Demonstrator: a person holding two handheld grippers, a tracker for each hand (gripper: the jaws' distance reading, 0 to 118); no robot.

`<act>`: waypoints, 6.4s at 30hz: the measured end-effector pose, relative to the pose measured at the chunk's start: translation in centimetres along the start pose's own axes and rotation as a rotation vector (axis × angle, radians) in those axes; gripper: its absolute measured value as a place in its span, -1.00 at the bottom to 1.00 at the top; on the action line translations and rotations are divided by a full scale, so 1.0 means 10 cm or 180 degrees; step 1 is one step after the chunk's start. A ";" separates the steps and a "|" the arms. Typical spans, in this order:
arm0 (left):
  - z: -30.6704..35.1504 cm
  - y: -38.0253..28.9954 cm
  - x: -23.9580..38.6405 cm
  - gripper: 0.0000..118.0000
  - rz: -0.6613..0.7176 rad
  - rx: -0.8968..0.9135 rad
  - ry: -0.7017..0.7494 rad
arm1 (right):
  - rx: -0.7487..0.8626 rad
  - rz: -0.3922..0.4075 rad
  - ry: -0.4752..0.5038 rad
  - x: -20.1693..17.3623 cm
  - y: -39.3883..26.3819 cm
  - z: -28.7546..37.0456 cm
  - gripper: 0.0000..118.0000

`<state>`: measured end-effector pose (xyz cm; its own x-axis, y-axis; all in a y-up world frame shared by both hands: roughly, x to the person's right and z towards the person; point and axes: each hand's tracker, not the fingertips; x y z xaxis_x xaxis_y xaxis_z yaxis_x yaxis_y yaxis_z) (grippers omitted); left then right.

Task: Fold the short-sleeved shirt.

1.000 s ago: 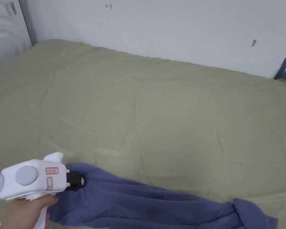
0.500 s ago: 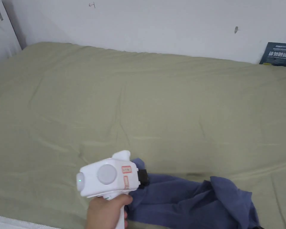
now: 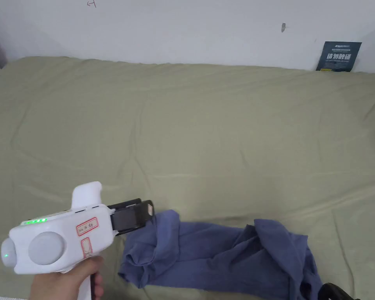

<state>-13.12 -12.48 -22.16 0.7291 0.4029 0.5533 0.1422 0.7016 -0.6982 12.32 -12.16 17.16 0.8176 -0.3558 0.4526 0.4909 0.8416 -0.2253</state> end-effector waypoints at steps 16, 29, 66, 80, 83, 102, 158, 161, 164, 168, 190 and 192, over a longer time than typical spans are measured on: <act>-1.07 -0.71 0.63 -0.73 -0.0418 -0.1038 -0.0249 | -0.0163 -0.0003 -0.0027 -0.06 -0.04 -0.09 -0.95; -0.35 -0.61 0.78 -0.73 -0.0736 -0.0579 -0.0160 | -0.0098 0.0054 0.0002 -0.01 0.02 -0.05 -0.95; -0.94 -0.51 -0.99 -0.81 0.1750 -0.0869 -0.1184 | -0.0697 0.0057 0.0136 -0.54 -0.11 -0.51 -0.95; -0.01 0.04 -0.46 -0.81 -0.0090 -0.0171 0.0022 | -0.0621 0.0161 0.0292 -0.61 -0.16 -0.36 -0.95; -0.23 -0.14 0.28 -0.81 -0.0574 -0.0241 0.0075 | -0.0567 0.0175 0.0280 -0.55 -0.13 -0.31 -0.95; 0.03 -0.09 0.32 0.95 -0.0198 -0.0129 -0.0807 | -0.0413 0.0049 0.0273 -0.26 -0.01 -0.20 -0.95; -0.93 -0.09 -1.30 -0.60 0.1083 -0.1098 -0.1314 | -0.1560 -0.0561 0.0844 -0.11 -0.20 -2.24 -0.95; -0.49 0.33 -2.03 -0.60 0.0860 -0.0894 -0.0832 | -0.1566 -0.0496 0.0793 -0.18 -0.21 -2.14 -0.95; -0.03 0.76 -2.77 -0.60 0.0800 -0.0782 -0.0386 | -0.1607 -0.0449 0.0741 -0.26 -0.26 -2.09 -0.95; 0.27 1.11 -3.74 -0.60 0.0681 -0.0899 0.0114 | -0.1645 -0.0465 0.0705 -0.38 -0.36 -2.09 -0.95; 1.68 0.61 -1.88 -0.84 -0.0240 0.0835 0.1092 | -0.0184 0.0349 0.0004 -0.57 0.36 -0.90 -0.95; 1.70 0.44 -1.22 -0.85 -0.0506 0.1373 0.0905 | 0.0158 0.0534 -0.0041 -0.62 0.67 -0.61 -0.95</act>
<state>-32.77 -4.38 -24.29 0.8820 0.1392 0.4503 0.0213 0.9427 -0.3331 12.39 -6.80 7.58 0.8827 -0.2038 0.4233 0.3322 0.9079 -0.2556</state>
